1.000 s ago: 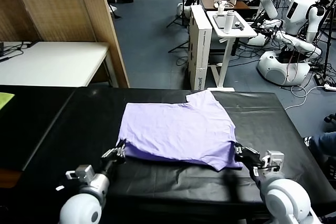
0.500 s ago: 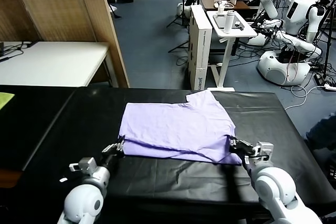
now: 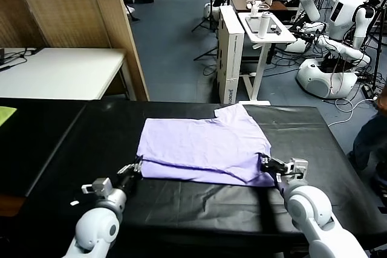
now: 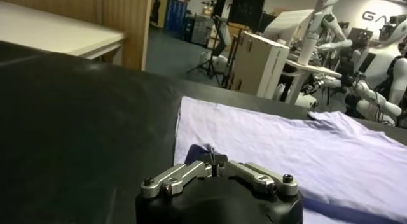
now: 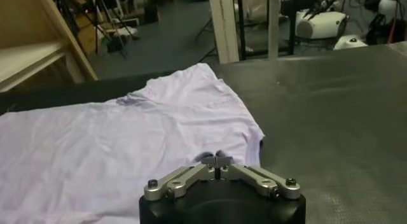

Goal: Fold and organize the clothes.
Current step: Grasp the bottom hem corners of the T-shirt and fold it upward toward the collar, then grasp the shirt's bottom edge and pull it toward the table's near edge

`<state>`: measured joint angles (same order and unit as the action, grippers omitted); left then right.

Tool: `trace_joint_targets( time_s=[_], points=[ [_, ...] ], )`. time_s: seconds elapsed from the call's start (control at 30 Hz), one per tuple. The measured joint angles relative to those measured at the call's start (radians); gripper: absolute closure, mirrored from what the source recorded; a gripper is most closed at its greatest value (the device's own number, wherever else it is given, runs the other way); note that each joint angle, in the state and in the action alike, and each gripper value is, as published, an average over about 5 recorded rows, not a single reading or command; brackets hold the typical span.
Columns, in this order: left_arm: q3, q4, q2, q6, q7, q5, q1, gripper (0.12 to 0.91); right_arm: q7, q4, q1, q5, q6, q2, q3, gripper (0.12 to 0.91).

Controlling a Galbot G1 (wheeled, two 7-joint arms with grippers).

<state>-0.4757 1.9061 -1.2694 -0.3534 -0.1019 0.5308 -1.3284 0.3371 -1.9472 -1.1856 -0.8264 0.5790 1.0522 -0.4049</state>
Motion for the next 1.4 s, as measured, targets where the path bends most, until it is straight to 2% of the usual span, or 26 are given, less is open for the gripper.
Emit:
trace_joint_targets(
  time_s=[0.1, 0.2, 0.37, 0.43, 0.47, 0.53, 0.6, 0.67, 1.0, 1.07, 1.27, 1.37, 1.4],
  points=[
    [-0.001, 0.005, -0.002, -0.003, -0.003, -0.002, -0.001, 0.879, -0.027, -0.015, -0.012, -0.006, 0.023, -0.010, -0.014, 0.776],
    [-0.003, 0.017, -0.003, -0.005, -0.003, -0.005, -0.006, 0.793, -0.051, -0.039, -0.031, -0.007, 0.041, -0.026, -0.031, 0.597],
    [-0.007, 0.041, -0.002, -0.007, -0.003, -0.011, -0.024, 0.480, -0.070, -0.091, -0.077, 0.007, 0.076, -0.057, -0.067, 0.276],
    [-0.009, 0.051, -0.003, -0.006, -0.003, -0.018, -0.032, 0.366, -0.081, -0.114, -0.105, 0.023, 0.084, -0.071, -0.088, 0.182],
    [-0.010, 0.056, -0.003, -0.006, -0.003, -0.022, -0.037, 0.295, -0.087, -0.126, -0.120, 0.030, 0.086, -0.078, -0.099, 0.152],
    [-0.014, 0.067, -0.006, -0.006, -0.003, -0.029, -0.048, 0.204, -0.099, -0.149, -0.154, 0.040, 0.088, -0.091, -0.121, 0.127],
    [-0.016, 0.079, -0.009, -0.004, -0.001, -0.037, -0.062, 0.144, -0.107, -0.168, -0.187, 0.047, 0.088, -0.099, -0.140, 0.121],
    [-0.017, 0.090, -0.013, -0.002, 0.002, -0.047, -0.078, 0.129, -0.114, -0.178, -0.216, 0.053, 0.088, -0.103, -0.154, 0.119],
    [-0.027, 0.090, -0.018, 0.007, 0.015, -0.067, -0.133, 0.125, -0.133, -0.186, -0.276, 0.091, 0.085, -0.106, -0.150, 0.125],
    [-0.027, 0.084, -0.019, 0.008, 0.015, -0.071, -0.134, 0.146, -0.135, -0.185, -0.280, 0.097, 0.085, -0.106, -0.146, 0.140],
    [-0.024, 0.067, -0.021, 0.008, 0.014, -0.074, -0.138, 0.274, -0.138, -0.170, -0.283, 0.103, 0.084, -0.102, -0.131, 0.312],
    [-0.023, 0.059, -0.019, 0.008, 0.013, -0.074, -0.137, 0.324, -0.140, -0.163, -0.283, 0.104, 0.084, -0.100, -0.127, 0.426],
    [-0.022, 0.057, -0.018, 0.008, 0.013, -0.074, -0.136, 0.342, -0.140, -0.162, -0.283, 0.104, 0.084, -0.099, -0.126, 0.486]
  ],
)
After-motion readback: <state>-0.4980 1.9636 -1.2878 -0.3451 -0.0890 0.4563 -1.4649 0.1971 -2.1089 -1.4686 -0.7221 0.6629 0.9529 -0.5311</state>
